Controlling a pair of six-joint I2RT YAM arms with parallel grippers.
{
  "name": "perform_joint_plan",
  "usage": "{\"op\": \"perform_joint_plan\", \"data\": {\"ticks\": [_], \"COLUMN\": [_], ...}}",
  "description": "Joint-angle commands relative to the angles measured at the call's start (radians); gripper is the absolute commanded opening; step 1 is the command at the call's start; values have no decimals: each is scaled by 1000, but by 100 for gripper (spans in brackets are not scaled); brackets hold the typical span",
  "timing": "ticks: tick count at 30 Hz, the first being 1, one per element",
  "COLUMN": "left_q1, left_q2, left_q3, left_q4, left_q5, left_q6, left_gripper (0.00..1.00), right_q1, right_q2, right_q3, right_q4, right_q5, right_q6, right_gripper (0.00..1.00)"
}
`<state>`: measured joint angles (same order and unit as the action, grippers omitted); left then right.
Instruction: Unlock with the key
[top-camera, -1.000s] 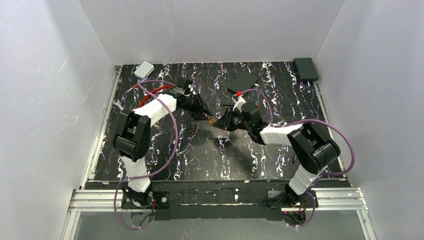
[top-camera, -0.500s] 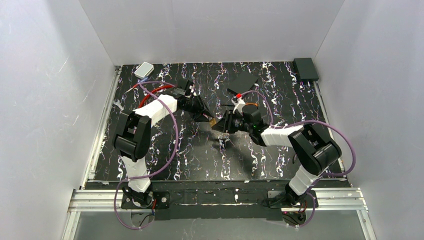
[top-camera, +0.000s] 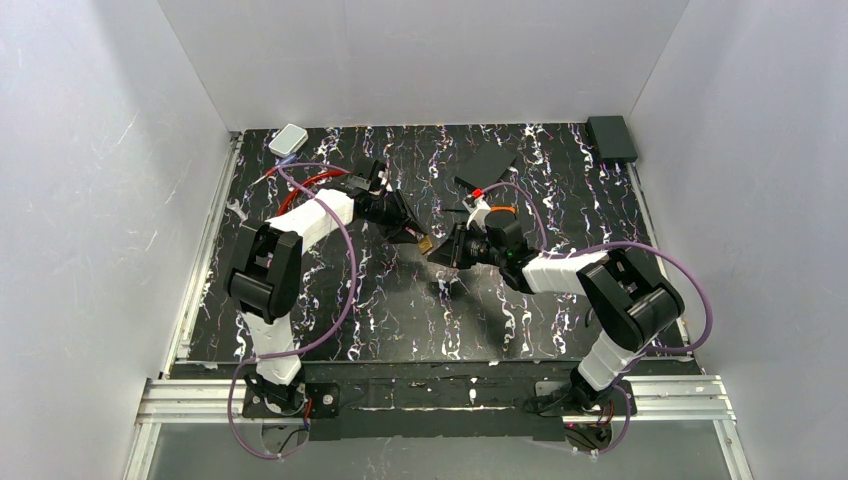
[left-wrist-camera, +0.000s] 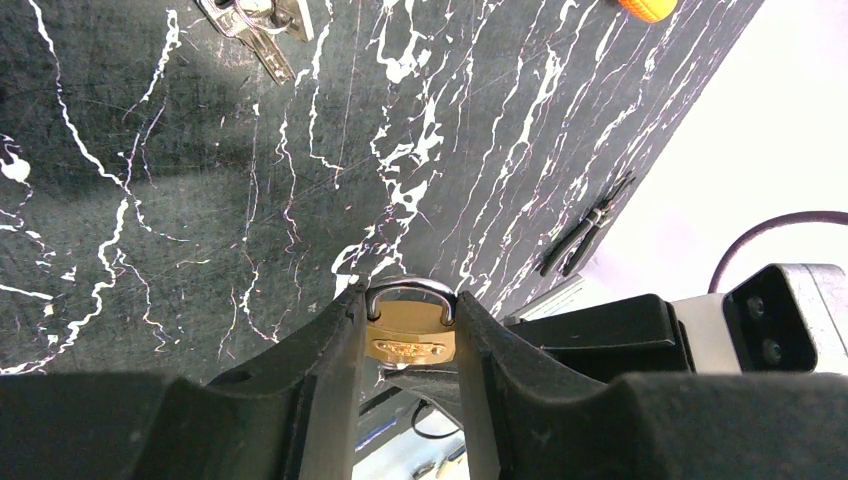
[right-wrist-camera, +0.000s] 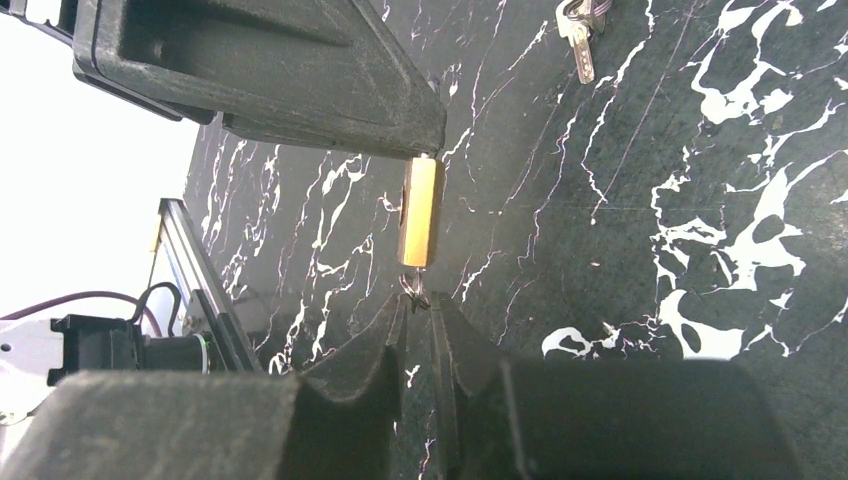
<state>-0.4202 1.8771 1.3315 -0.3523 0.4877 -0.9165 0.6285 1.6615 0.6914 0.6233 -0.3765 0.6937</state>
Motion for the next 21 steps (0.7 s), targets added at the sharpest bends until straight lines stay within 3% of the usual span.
{"op": "perform_joint_plan", "data": {"ticks": [1,4,12,21], "left_q1": [5,6,6,4], "left_q2": [-29,-32,-35,-47], "left_q3": [-4,-3,1,5], "left_q4": [-10,-10,-8,-3], "left_q5": [33,34,36,39], "left_q6": [3,4,9,17], "left_gripper": [0,0,0,0], "right_q1": [-6,-6,-6,-6], "right_q2": [-2,3,26,49], "right_q3": [29,44,97,125], "right_q4": [14,14,-4,6], "right_q5": [3,11,17,11], "right_q6": [-16,-18,-34,-35], "right_gripper": [23,22,3,1]}}
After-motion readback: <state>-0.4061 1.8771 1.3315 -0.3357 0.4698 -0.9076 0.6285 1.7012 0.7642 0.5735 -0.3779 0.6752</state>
